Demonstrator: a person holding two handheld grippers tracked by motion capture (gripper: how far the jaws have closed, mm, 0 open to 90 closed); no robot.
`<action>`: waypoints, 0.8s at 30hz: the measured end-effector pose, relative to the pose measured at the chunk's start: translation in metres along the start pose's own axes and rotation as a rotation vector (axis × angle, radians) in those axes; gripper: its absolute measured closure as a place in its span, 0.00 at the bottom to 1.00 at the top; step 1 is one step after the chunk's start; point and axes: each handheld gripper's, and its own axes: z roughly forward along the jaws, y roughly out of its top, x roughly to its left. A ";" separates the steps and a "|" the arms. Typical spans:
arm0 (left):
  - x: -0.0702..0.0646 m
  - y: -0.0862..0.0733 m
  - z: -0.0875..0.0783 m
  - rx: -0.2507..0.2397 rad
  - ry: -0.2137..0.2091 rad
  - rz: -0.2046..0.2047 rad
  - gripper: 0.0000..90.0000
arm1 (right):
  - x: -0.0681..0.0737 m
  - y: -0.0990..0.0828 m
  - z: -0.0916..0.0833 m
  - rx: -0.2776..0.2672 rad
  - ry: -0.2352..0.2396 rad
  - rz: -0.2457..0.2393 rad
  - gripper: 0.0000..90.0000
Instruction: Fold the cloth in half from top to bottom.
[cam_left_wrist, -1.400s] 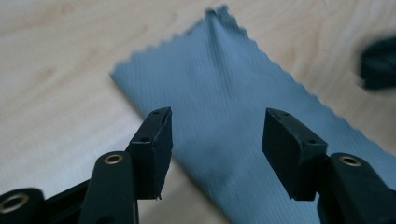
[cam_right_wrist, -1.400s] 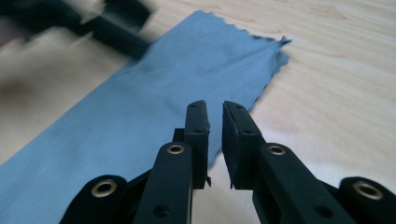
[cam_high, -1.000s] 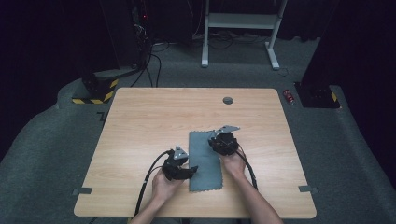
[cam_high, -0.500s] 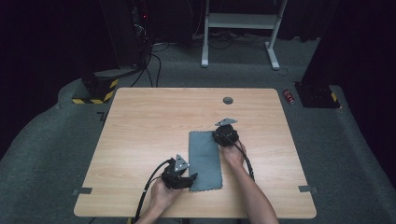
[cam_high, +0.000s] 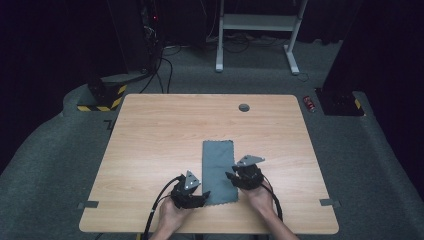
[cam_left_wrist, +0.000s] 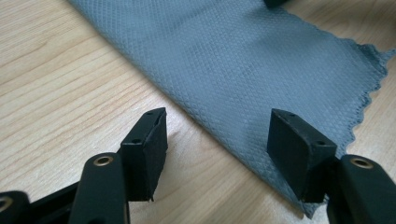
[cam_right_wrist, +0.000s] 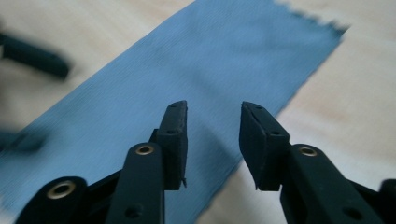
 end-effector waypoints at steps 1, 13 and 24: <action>0.000 0.000 0.000 0.000 0.000 0.000 0.43 | 0.000 0.000 0.000 0.000 0.000 0.000 0.67; 0.008 0.001 0.001 0.001 0.006 0.007 0.46 | 0.019 -0.025 -0.004 0.003 -0.037 -0.040 0.61; 0.027 0.005 0.007 -0.011 0.019 -0.017 0.46 | 0.014 -0.014 0.010 -0.015 -0.054 -0.027 0.61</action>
